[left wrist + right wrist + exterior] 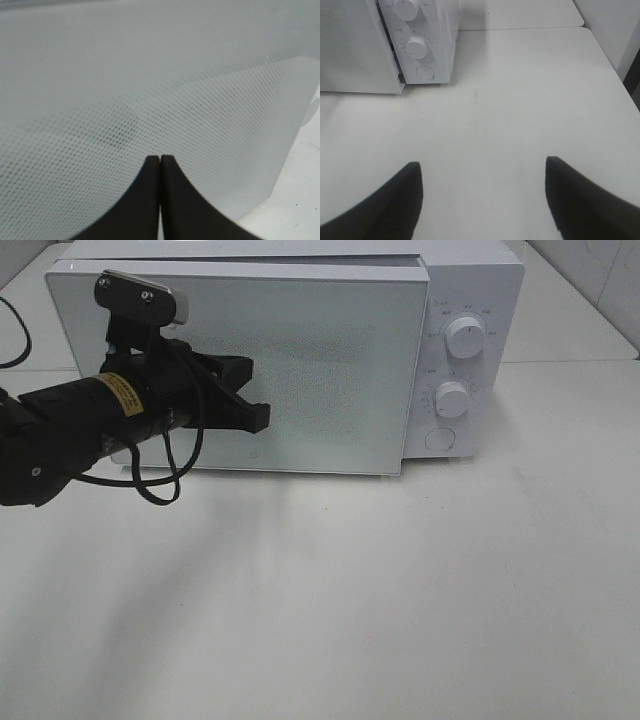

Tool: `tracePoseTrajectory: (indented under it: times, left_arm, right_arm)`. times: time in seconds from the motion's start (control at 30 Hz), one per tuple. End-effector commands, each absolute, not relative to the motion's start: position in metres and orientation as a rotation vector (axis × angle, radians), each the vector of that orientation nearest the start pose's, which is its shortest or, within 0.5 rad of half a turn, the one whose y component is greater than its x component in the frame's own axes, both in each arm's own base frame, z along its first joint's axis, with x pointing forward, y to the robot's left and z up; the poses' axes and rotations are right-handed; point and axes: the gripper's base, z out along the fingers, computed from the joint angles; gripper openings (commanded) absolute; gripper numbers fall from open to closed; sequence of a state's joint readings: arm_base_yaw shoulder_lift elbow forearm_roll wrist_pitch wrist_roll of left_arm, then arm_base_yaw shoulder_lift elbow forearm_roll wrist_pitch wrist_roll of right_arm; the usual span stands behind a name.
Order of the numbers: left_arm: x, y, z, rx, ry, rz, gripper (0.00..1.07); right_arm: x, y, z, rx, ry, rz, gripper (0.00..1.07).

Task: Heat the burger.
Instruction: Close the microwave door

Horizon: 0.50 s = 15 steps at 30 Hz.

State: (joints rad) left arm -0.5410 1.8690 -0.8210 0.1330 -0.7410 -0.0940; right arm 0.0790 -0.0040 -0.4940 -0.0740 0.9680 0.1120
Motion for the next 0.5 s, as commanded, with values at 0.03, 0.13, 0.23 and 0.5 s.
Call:
tracePoseTrajectory:
  times: [0.03, 0.13, 0.23, 0.5]
  left_arm:
    - [0.316, -0.208, 0.172, 0.561, 1.725, -0.475, 0.00]
    - [0.318, -0.217, 0.174, 0.578, 1.719, -0.482, 0.00]
    - [0.320, -0.225, 0.175, 0.593, 1.710, -0.480, 0.00]
    - [0.330, -0.242, 0.177, 0.590, 1.715, -0.492, 0.00]
  right_arm:
    - [-0.005, -0.006, 0.283, 0.029, 1.920, 0.030, 0.66]
    - [-0.005, -0.006, 0.283, 0.028, 1.920, 0.030, 0.66]
    - [-0.005, -0.006, 0.283, 0.028, 1.920, 0.030, 0.66]
    - [-0.005, -0.006, 0.283, 0.029, 1.920, 0.030, 0.66]
